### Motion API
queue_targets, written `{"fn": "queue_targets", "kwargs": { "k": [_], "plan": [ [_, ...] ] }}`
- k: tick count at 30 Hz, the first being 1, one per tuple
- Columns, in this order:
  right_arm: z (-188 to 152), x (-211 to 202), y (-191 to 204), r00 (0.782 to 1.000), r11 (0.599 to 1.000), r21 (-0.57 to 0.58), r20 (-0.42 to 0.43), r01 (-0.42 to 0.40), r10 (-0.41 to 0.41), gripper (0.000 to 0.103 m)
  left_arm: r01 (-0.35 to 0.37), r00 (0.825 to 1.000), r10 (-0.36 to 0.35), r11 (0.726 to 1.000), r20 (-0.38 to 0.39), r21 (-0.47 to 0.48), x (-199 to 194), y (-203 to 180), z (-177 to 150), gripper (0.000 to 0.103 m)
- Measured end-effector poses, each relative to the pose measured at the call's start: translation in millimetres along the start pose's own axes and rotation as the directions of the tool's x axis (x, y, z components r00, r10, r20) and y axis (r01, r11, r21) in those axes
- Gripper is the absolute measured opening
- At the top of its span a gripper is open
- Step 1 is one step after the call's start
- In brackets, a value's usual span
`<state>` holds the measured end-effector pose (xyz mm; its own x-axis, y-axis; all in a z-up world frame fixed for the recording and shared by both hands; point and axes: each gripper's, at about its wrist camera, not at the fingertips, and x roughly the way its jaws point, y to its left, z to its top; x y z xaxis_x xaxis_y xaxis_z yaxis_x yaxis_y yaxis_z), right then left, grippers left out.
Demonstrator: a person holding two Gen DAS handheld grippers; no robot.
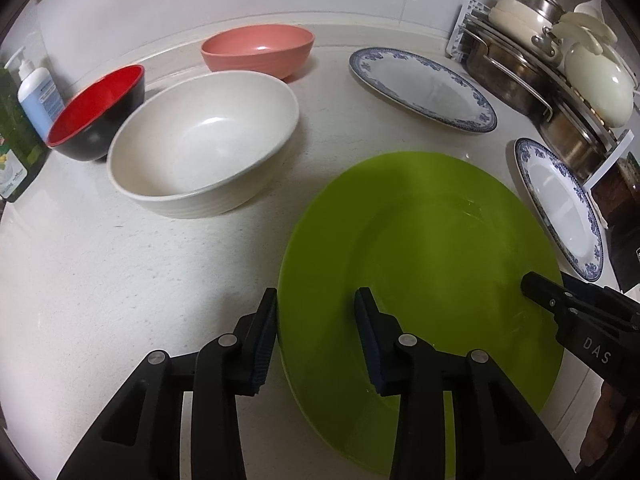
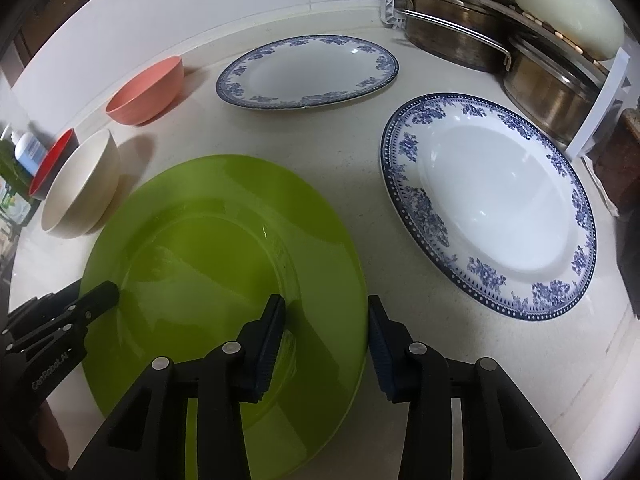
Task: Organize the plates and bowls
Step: 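Lift the green plate with both grippers and carry it toward the sink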
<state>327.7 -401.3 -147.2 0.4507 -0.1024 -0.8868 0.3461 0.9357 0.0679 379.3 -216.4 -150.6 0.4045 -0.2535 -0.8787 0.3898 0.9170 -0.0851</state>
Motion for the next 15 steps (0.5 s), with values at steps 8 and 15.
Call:
{"fn": "queue_targets", "kwargs": {
  "k": [8, 15],
  "plan": [
    [-5, -24, 18, 1.000, 1.000, -0.014, 0.026, -0.002, 0.002, 0.042, 0.002, 0.999, -0.001, 1.000, 0.040, -0.029, -27, 16, -7, 0.038],
    [-13, -49, 48, 0.998, 0.999, -0.041, 0.057, -0.005, 0.008, 0.042, -0.008, 0.996, 0.014, 0.998, 0.088, -0.064, -61, 44, -18, 0.038]
  ]
}}
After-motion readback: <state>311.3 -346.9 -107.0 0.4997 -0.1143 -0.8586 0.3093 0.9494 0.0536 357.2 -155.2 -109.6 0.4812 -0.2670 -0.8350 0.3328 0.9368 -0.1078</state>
